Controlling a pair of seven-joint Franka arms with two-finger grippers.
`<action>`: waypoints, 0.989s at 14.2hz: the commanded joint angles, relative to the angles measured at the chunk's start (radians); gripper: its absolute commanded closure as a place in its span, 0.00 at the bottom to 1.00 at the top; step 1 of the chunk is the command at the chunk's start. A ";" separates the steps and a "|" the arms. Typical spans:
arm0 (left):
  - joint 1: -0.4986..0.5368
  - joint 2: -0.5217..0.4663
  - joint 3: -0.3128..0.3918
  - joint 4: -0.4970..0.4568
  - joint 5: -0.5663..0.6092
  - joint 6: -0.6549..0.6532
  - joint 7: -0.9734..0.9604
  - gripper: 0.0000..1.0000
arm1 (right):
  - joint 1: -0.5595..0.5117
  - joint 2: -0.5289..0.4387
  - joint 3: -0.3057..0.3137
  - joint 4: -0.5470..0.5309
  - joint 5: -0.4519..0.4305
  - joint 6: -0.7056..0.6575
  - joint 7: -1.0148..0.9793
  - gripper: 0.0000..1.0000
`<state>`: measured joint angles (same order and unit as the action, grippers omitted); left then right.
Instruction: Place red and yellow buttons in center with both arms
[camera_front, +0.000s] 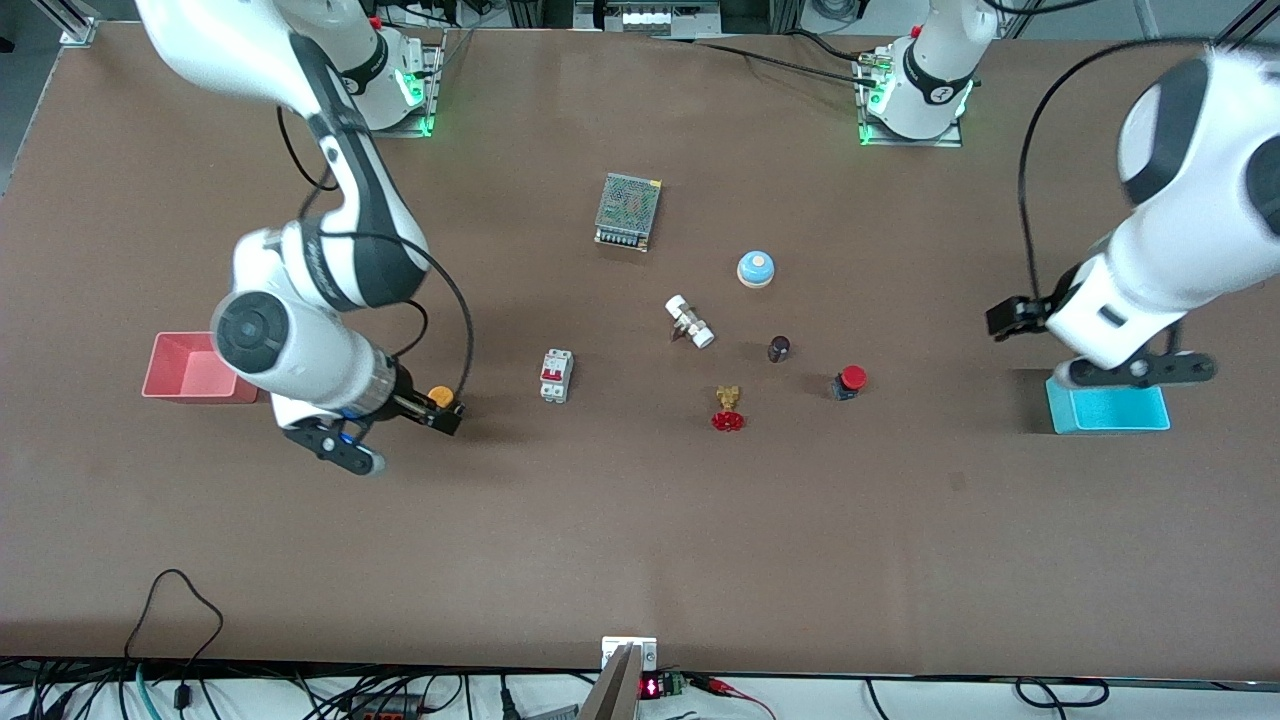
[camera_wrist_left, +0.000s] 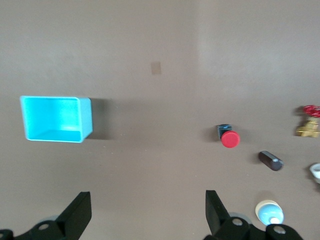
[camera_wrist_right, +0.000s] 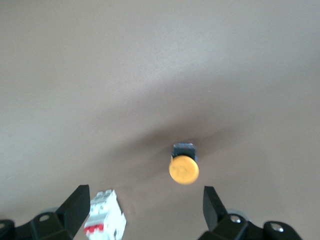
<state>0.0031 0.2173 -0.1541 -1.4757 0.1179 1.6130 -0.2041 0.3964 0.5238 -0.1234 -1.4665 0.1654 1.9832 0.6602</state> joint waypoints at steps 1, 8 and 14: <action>0.011 0.005 -0.013 0.107 -0.003 -0.068 0.040 0.00 | -0.030 -0.111 -0.004 -0.012 0.008 -0.096 -0.066 0.00; 0.021 -0.009 -0.013 0.046 -0.014 -0.205 0.212 0.00 | -0.177 -0.165 -0.051 0.101 0.000 -0.309 -0.384 0.00; 0.061 0.022 -0.001 0.109 -0.101 -0.150 0.222 0.00 | -0.433 -0.261 0.074 0.086 -0.099 -0.336 -0.614 0.00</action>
<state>0.0569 0.2159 -0.1573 -1.4255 0.0251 1.4634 -0.0056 0.0666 0.3146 -0.1445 -1.3626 0.1095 1.6778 0.1098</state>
